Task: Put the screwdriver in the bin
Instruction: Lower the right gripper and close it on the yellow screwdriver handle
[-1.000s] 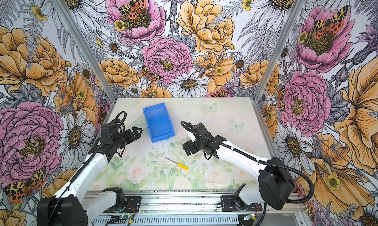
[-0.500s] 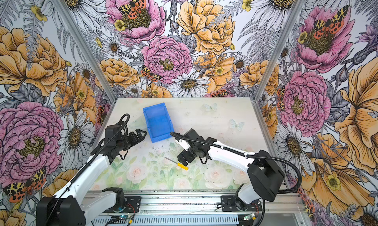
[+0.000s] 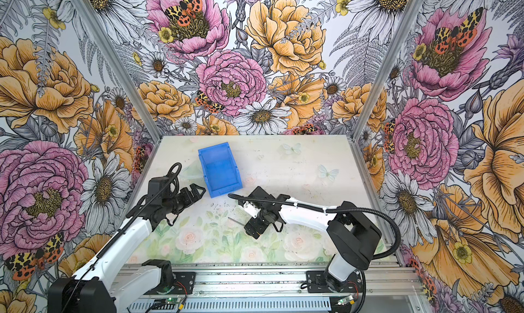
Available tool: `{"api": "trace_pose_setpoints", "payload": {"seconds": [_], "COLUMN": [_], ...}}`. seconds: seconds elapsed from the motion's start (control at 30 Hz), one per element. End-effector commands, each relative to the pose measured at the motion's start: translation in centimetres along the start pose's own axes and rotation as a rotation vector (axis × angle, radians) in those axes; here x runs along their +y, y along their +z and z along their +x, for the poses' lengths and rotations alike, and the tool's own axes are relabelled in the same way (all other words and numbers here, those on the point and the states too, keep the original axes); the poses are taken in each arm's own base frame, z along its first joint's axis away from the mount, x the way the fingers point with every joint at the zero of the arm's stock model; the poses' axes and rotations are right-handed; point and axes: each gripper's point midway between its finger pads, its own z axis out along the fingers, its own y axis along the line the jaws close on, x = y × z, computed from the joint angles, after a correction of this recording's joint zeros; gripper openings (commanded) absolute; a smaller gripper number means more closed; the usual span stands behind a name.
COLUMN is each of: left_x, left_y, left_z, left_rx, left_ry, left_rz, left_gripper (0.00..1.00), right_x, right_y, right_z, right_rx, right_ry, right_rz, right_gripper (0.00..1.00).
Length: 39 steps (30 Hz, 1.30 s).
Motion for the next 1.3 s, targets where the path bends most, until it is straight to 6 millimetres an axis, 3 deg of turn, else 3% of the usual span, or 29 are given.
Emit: {"api": "trace_pose_setpoints", "payload": {"seconds": [0.0,0.3,0.7,1.03,1.27], "left_x": [0.1,0.4,0.8,1.2,1.4], "left_y": [-0.2,-0.5,-0.8,-1.0,-1.0], "left_z": [0.8,1.1,0.0,-0.5,-0.7], "left_rx": [0.011,0.005,-0.024,-0.034,-0.040], "left_ry": [-0.025,-0.037,-0.034,-0.034,-0.029], "left_rz": [0.008,0.001,-0.007,-0.011,-0.017], "left_gripper": [0.99,0.99,0.99,0.99,0.99], "right_x": [0.3,0.1,0.3,0.6,0.6], "right_y": [1.0,2.2,2.8,3.5,3.5], "right_z": [0.7,1.2,1.5,2.2,2.2], "right_rx": [0.030,0.069,0.090,0.119,0.118], "right_ry": [-0.010,0.009,0.005,0.008,0.006], "right_rz": [-0.010,0.006,0.016,0.032,0.045], "right_gripper": [0.89,0.84,0.67,0.45,0.23]}}
